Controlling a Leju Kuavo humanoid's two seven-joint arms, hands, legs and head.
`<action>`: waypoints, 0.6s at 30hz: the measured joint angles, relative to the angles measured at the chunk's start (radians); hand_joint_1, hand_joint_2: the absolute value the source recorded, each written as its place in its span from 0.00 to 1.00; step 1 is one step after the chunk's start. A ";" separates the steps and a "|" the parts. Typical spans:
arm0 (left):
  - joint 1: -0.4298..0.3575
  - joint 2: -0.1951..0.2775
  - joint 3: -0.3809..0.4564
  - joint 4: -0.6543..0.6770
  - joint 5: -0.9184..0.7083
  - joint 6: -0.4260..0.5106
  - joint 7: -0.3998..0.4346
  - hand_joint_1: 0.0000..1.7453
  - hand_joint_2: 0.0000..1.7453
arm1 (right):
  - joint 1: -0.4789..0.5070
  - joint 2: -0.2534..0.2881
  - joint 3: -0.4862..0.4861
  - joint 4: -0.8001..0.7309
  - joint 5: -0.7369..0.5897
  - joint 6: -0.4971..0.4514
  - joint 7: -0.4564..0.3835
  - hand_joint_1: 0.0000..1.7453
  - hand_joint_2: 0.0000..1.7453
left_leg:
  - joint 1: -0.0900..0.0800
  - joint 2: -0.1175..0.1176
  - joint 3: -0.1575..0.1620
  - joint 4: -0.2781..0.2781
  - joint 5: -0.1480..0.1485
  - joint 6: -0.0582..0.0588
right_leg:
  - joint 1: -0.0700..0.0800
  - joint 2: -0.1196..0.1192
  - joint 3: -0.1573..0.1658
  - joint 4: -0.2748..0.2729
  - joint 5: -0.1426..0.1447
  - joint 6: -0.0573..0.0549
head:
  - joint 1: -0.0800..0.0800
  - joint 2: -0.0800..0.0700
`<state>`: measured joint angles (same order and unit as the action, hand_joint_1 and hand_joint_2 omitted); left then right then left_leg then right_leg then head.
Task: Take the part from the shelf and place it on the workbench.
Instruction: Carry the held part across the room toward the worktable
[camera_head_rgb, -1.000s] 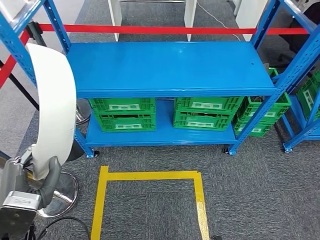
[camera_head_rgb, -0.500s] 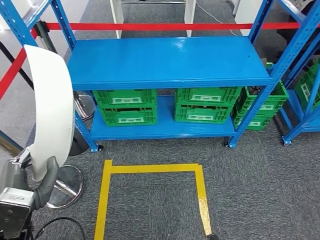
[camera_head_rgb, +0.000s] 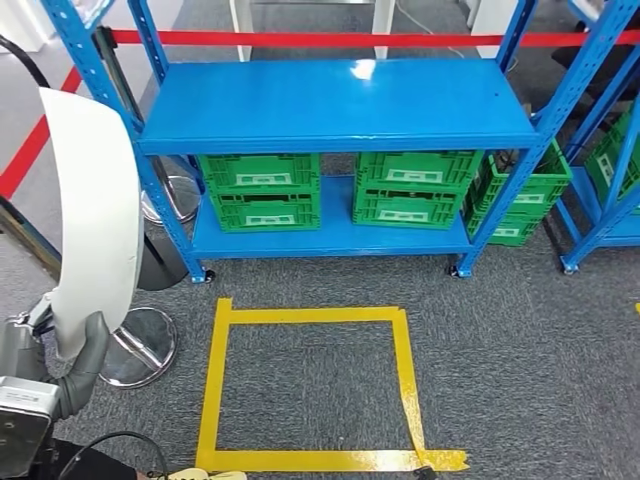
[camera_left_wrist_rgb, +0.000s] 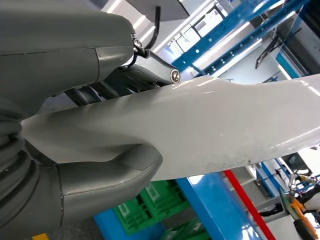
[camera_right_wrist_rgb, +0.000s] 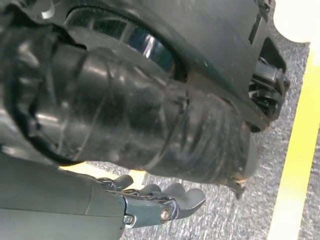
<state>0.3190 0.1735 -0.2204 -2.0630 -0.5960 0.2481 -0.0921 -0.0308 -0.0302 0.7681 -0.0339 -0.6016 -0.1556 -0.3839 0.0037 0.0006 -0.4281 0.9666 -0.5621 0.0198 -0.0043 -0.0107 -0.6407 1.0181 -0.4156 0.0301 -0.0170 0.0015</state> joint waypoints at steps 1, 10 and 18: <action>-0.001 0.000 0.000 0.000 0.000 -0.002 -0.001 1.00 1.00 | 0.001 0.000 0.002 -0.001 0.000 0.000 0.001 0.00 0.00 | 0.001 0.002 -0.012 -0.001 0.012 0.010 | -0.001 0.002 -0.007 0.014 -0.026 0.005 | 0.002 0.000; -0.001 0.000 0.001 0.000 0.003 -0.010 -0.003 1.00 1.00 | 0.000 -0.002 0.010 -0.015 -0.001 0.008 0.005 0.00 0.00 | -0.004 0.008 -0.167 0.027 0.120 0.018 | 0.000 0.009 0.113 0.144 -0.116 0.004 | 0.008 0.000; 0.004 0.009 0.002 -0.002 0.012 -0.010 -0.008 1.00 1.00 | 0.002 -0.003 0.012 -0.022 -0.003 0.009 0.006 0.00 0.00 | 0.001 0.002 -0.222 0.120 0.046 -0.026 | 0.004 -0.001 0.192 -0.078 -0.112 -0.041 | 0.002 0.000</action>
<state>0.3231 0.1826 -0.2186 -2.0649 -0.5839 0.2380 -0.0997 -0.0292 -0.0334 0.7798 -0.0556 -0.6049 -0.1463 -0.3776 0.0046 0.0027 -0.6503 1.0868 -0.5163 -0.0064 -0.0005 -0.0117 -0.4486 0.9404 -0.5274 -0.0108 -0.0152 0.0015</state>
